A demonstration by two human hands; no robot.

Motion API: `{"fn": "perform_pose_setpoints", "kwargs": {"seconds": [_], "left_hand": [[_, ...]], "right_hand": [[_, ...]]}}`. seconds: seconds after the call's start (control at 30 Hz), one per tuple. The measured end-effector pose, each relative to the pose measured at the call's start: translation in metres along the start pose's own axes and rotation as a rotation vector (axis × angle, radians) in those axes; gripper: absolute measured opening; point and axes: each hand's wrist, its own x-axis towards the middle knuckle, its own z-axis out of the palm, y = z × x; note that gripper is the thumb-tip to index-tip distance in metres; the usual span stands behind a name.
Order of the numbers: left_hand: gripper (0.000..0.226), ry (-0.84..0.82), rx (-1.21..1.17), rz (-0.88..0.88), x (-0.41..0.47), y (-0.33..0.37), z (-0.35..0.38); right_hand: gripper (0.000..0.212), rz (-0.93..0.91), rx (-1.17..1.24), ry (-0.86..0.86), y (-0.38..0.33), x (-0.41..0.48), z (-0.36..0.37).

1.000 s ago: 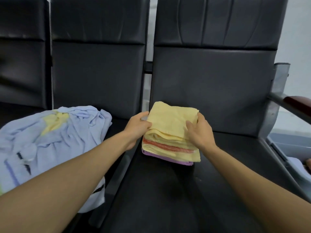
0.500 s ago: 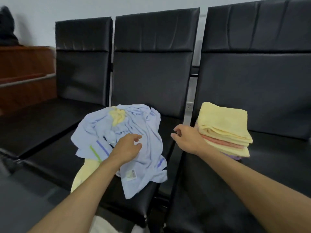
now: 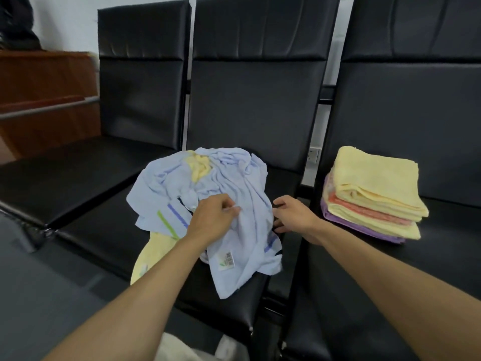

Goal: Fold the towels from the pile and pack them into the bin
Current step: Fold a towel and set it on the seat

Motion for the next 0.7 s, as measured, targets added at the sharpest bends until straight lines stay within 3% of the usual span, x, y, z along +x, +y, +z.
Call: {"fn": "perform_pose_setpoints", "kwargs": {"seconds": [0.1,0.17,0.3,0.43,0.53,0.63,0.7], "left_hand": [[0.014,0.015,-0.304,-0.072,-0.004,0.018,-0.008],[0.018,-0.029,-0.417,-0.095,-0.007,0.027,-0.011],[0.025,-0.243,-0.633,-0.067,-0.014,0.037,-0.016],[0.018,-0.502,-0.498,-0.007,-0.023,0.043,-0.018],[0.017,-0.589,-0.491,-0.042,-0.022,0.043,-0.019],[0.017,-0.734,-0.529,-0.091,-0.028,0.048,-0.023],[0.019,-0.623,-0.510,-0.120,-0.028,0.049,-0.019]], "right_hand": [[0.047,0.023,0.116,0.019,-0.003,0.001,0.000],[0.044,0.051,0.227,0.020,-0.005,0.005,0.004],[0.038,0.114,0.603,-0.055,-0.011,0.011,0.008],[0.029,0.155,0.674,-0.006,-0.016,0.011,0.008],[0.005,0.202,0.633,0.052,-0.018,0.007,0.006],[0.026,0.230,0.649,0.013,-0.019,0.002,0.000],[0.027,0.243,0.658,-0.024,-0.020,-0.005,-0.007]]}}
